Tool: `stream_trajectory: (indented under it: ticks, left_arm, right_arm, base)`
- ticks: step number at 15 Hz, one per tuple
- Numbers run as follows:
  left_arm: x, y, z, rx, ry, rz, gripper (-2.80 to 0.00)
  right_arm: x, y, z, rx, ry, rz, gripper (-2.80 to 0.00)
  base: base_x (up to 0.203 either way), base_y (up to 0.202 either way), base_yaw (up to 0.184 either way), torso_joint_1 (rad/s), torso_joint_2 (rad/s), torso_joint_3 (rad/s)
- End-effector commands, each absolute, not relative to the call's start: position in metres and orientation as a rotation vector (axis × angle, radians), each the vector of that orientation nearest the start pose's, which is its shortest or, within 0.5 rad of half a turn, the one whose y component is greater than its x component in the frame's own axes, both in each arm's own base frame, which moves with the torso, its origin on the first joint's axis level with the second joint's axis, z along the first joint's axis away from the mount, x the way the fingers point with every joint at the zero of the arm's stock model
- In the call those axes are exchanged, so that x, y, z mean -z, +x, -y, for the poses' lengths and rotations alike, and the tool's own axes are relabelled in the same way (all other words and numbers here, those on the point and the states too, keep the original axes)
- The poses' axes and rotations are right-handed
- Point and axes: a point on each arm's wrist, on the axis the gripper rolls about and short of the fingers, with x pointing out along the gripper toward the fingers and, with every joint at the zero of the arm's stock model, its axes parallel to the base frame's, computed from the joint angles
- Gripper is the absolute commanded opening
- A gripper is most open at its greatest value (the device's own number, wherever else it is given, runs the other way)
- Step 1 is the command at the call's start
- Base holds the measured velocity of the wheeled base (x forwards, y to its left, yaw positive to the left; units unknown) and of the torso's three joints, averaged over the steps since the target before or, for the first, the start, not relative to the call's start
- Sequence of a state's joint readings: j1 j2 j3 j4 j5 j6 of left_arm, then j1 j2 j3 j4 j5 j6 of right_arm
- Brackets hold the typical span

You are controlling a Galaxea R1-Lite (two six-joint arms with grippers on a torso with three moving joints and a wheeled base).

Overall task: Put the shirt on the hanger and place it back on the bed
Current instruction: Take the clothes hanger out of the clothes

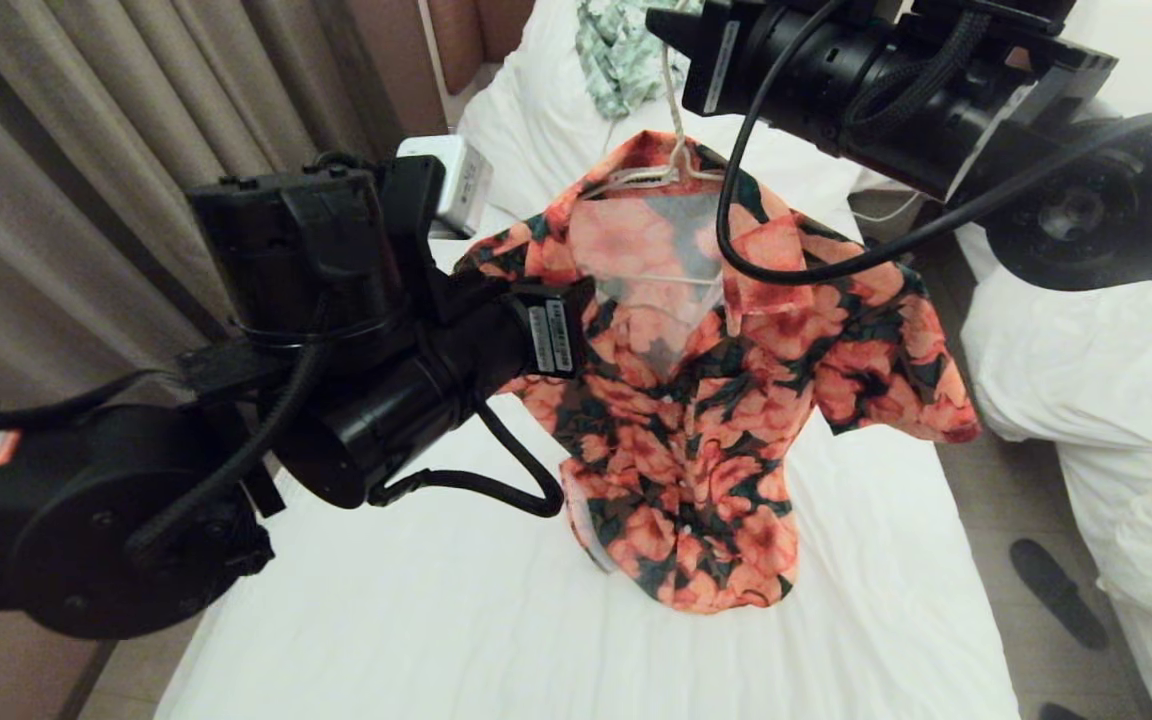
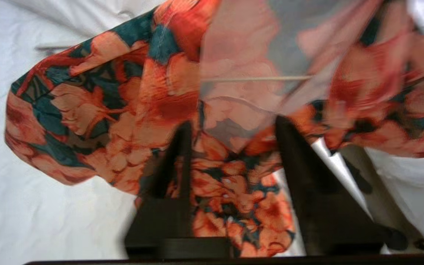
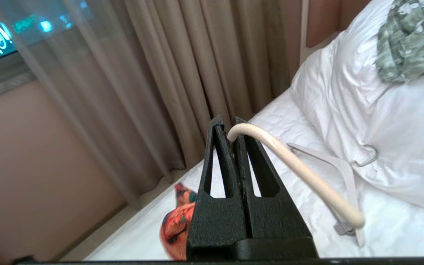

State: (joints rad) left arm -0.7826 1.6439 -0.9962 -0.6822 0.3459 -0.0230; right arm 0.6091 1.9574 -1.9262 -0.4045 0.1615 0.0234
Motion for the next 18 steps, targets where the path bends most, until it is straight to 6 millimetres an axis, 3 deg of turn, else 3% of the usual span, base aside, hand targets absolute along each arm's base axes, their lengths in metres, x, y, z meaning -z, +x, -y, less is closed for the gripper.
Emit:
stream_trajectory:
  ticks: [1,8,14,15,16,18]
  left_arm:
    - [-0.251,0.230,0.216,0.424,-0.032,0.010,0.00]
    - [-0.249,0.239,0.209,0.367,-0.003,0.033,0.00]
    - [-0.237,0.265,0.205,0.259,0.087,0.152,0.00]
    - [-0.237,0.267,0.205,0.238,0.090,0.181,-1.53]
    - [-0.237,0.267,0.205,0.231,0.094,0.194,-2.80]
    - [-0.238,0.267,0.205,0.230,0.093,0.198,-2.80]
  right_arm:
    - [-0.384,0.313,-0.227,-0.777,0.109,0.363,-2.80]
    - [-0.379,0.300,-0.244,-0.817,0.118,0.339,-2.80]
    - [-0.374,0.296,-0.250,-0.833,0.115,0.324,-2.80]
    - [-0.374,0.296,-0.250,-0.833,0.115,0.324,-2.80]
    - [-0.374,0.296,-0.250,-0.833,0.115,0.323,-2.80]
    - [-0.373,0.297,-0.250,-0.832,0.115,0.322,-2.80]
  base:
    - [0.000,0.000,0.000,0.000,0.00,0.000]
    - [0.000,0.000,0.000,0.000,0.00,0.000]
    - [0.000,0.000,0.000,0.000,0.00,0.000]
    - [0.000,0.000,0.000,0.000,0.00,0.000]
    - [0.000,0.000,0.000,0.000,0.00,0.000]
    - [0.000,0.000,0.000,0.000,0.00,0.000]
